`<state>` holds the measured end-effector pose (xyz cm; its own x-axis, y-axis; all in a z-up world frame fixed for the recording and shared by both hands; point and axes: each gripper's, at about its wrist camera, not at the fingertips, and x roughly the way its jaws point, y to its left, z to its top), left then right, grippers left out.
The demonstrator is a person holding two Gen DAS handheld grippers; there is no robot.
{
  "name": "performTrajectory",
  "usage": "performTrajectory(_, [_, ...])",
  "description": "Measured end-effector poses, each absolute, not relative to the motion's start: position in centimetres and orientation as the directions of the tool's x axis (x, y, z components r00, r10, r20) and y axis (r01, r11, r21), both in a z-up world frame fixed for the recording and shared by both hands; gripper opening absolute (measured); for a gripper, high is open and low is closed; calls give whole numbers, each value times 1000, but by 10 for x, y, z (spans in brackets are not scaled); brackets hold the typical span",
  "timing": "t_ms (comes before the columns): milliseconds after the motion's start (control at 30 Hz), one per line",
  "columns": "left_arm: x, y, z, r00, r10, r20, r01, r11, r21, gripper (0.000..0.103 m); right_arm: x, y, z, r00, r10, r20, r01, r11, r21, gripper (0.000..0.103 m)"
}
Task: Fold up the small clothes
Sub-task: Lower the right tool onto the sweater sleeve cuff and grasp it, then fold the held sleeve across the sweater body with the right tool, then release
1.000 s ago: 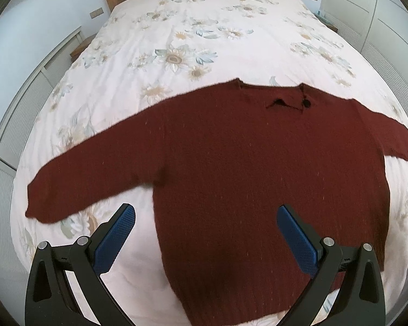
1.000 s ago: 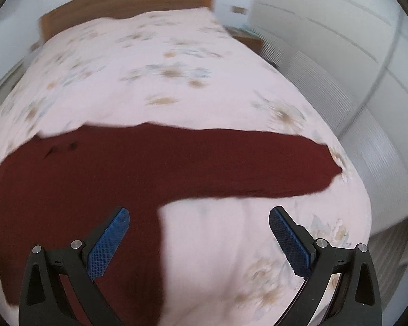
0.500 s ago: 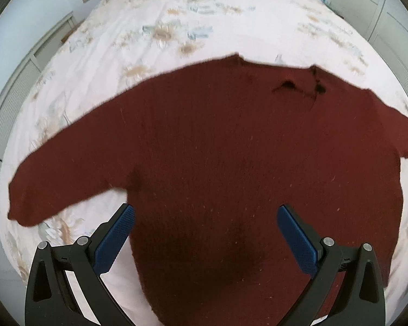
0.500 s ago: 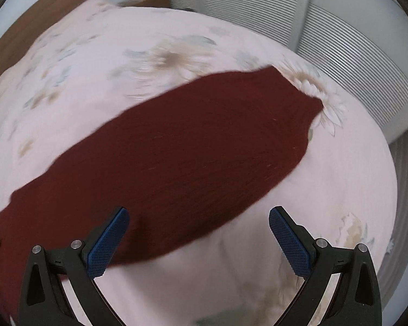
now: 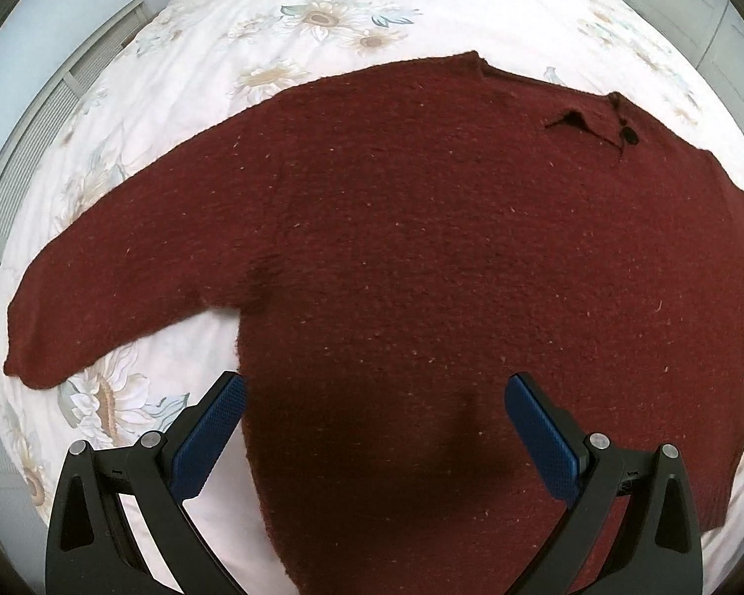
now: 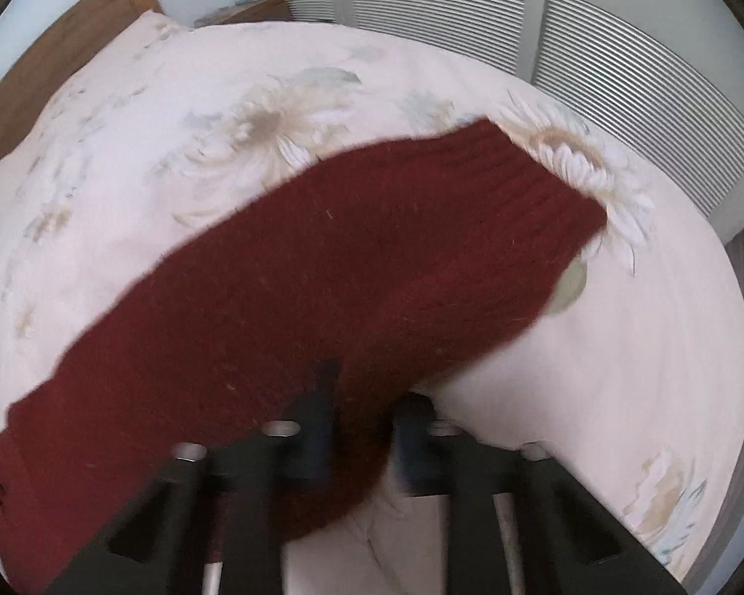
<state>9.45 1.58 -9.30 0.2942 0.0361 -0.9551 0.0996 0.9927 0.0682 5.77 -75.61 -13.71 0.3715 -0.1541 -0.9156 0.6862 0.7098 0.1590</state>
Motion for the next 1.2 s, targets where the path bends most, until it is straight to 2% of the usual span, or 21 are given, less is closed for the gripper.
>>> performTrajectory(233, [87,29,-86,303,29,-952,69,996,52,102,65,-706,-59,510,-171,-843,552,817,168,14])
performTrajectory(433, [79,48,-72,325,-5,-946,57,998,15,102,82,-617,12,644,-61,-762,357,906,229,13])
performTrajectory(633, [80,61,-60,353,-27,-935,59,998,-6,102,111,-517,54,694,39,-719,189,954,234,13])
performTrajectory(967, [89,72,-47,399,-16,-917,81,997,17,102,151,-379,50,656,216,-723,-11,961,277,13])
performTrajectory(1200, [98,72,-60,387,-21,-922,99,995,19,102,155,-311,-21,522,240,-818,-62,968,245,13])
